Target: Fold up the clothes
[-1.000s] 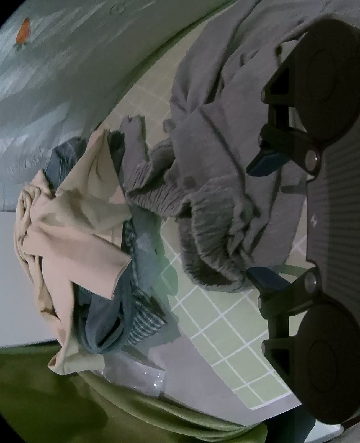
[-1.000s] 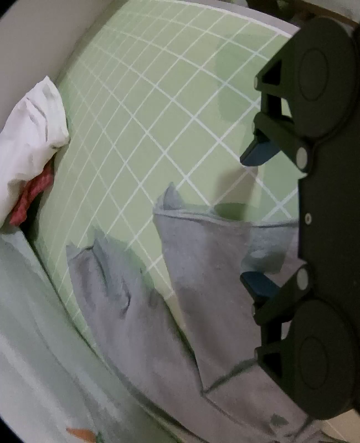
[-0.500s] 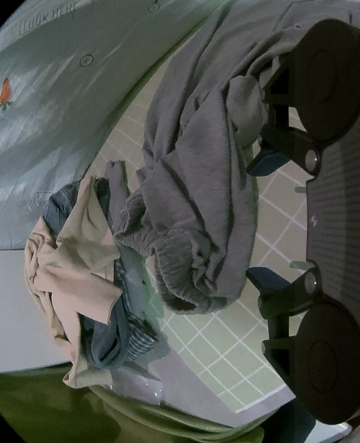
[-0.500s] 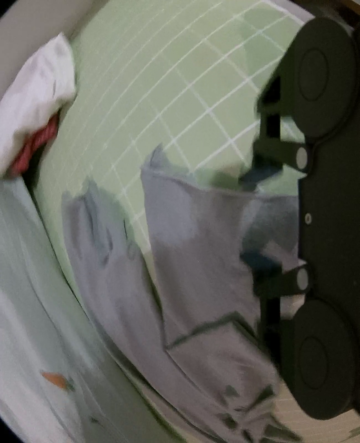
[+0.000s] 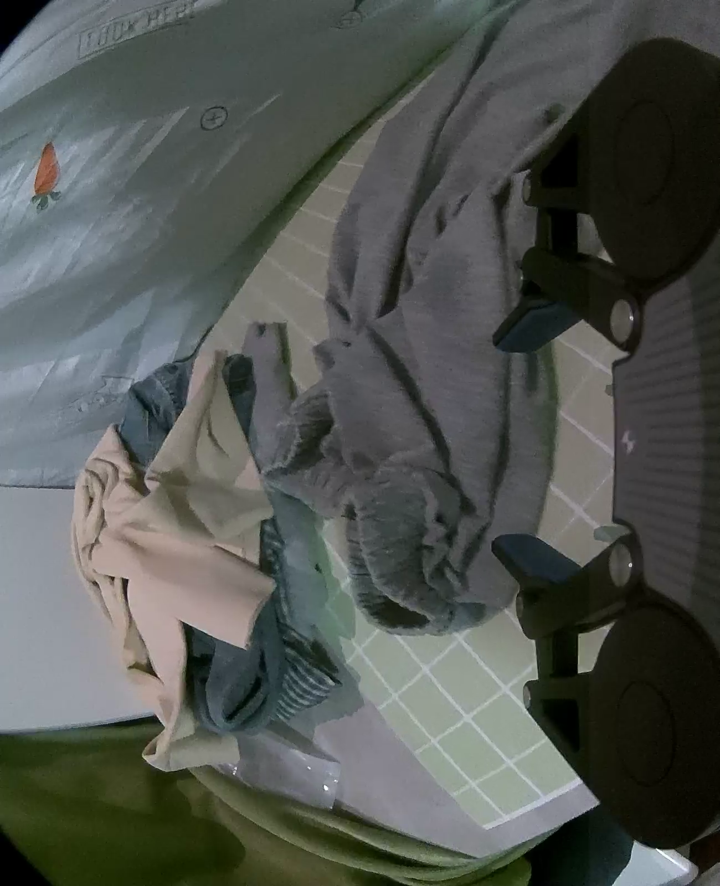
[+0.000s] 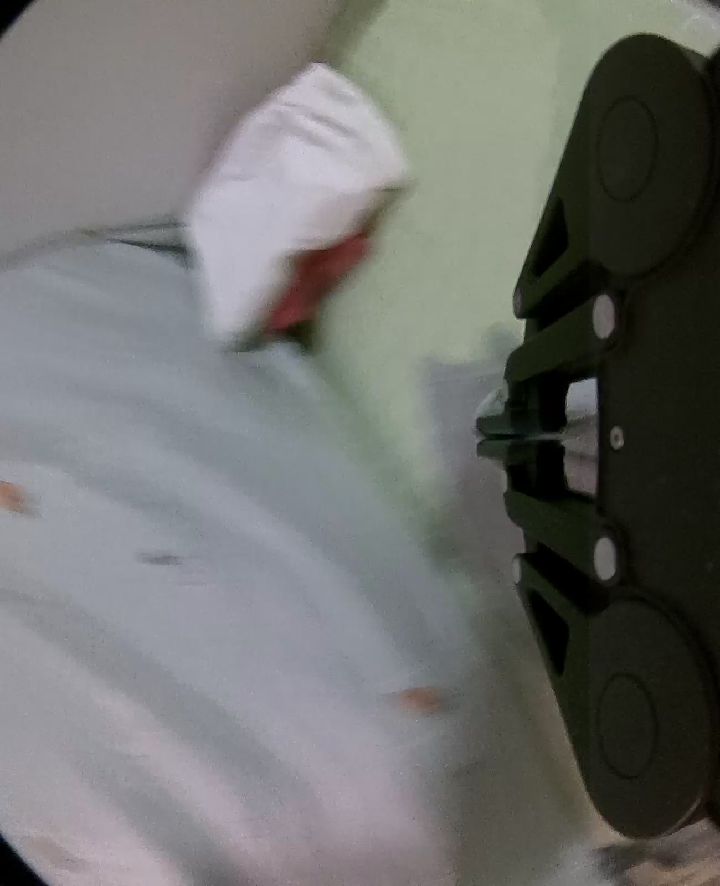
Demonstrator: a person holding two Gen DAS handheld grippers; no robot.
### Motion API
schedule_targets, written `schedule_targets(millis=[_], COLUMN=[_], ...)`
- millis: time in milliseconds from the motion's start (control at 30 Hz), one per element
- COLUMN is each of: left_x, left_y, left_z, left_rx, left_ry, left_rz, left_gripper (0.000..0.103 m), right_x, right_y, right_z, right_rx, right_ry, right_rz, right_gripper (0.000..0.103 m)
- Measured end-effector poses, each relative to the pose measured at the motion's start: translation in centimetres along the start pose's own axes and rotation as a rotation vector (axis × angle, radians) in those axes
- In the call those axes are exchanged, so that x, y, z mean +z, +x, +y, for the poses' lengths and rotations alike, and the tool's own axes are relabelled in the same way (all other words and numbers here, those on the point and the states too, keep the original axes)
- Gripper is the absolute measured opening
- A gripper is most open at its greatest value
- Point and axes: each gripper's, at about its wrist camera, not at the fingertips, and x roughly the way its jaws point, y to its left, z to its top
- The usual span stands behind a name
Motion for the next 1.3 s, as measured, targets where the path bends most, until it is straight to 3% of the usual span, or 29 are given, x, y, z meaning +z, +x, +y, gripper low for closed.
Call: schedule_targets(millis=[133,233,467,567,633,733,767,800,833,900,1167,1300], left_x=[0.5,0.8,1.7,2.7,3.2,3.8,3.8,3.8,3.7,3.3,1.5,1.2], left_y=[1.5,2.7,6.2,6.7,6.9,7.2,7.2,7.1,7.1,7.1,7.4,7.5], left_z=[-0.2,-0.4,0.1,-0.8,-1.6,-2.4,-2.3,-2.2,-2.1,-1.8,-0.2,-0.2], left_rx=[0.0,0.006,0.05,0.045,0.04,0.045,0.048,0.049,0.048,0.05,0.065,0.058], left_ry=[-0.034,-0.039,-0.126,-0.115,-0.08,-0.053,-0.062,-0.072,-0.077,-0.079,-0.128,-0.13], left_rz=[0.02,0.036,0.107,0.117,0.101,0.086,0.086,0.086,0.086,0.091,0.162,0.174], left_gripper=[0.074,0.074,0.074,0.074,0.074,0.074,0.074,0.074,0.074,0.075,0.075,0.075], right_x=[2.2,1.8,-0.4,0.4,1.6,3.4,4.1,4.6,4.9,4.5,-4.0,-7.0], right_y=[-0.2,2.2,5.9,8.1,9.6,10.8,11.0,11.1,11.2,11.6,13.4,13.7], right_z=[-0.1,-1.8,-4.4,-4.0,-2.7,-0.2,0.1,0.4,0.3,0.0,-4.1,-4.4], right_rx=[-0.077,-0.17,-0.252,-0.257,-0.249,-0.174,-0.115,-0.059,-0.018,0.018,-0.148,-0.144], right_ry=[-0.074,-0.06,-0.002,0.008,-0.05,-0.12,-0.09,-0.058,-0.017,0.044,0.108,0.16], right_rz=[-0.11,-0.052,0.047,0.081,0.084,0.035,0.016,0.001,0.004,0.026,0.305,0.387], right_gripper=[0.002,0.002,0.002,0.002,0.002,0.003,0.003,0.006,0.021,0.038,0.052,0.064])
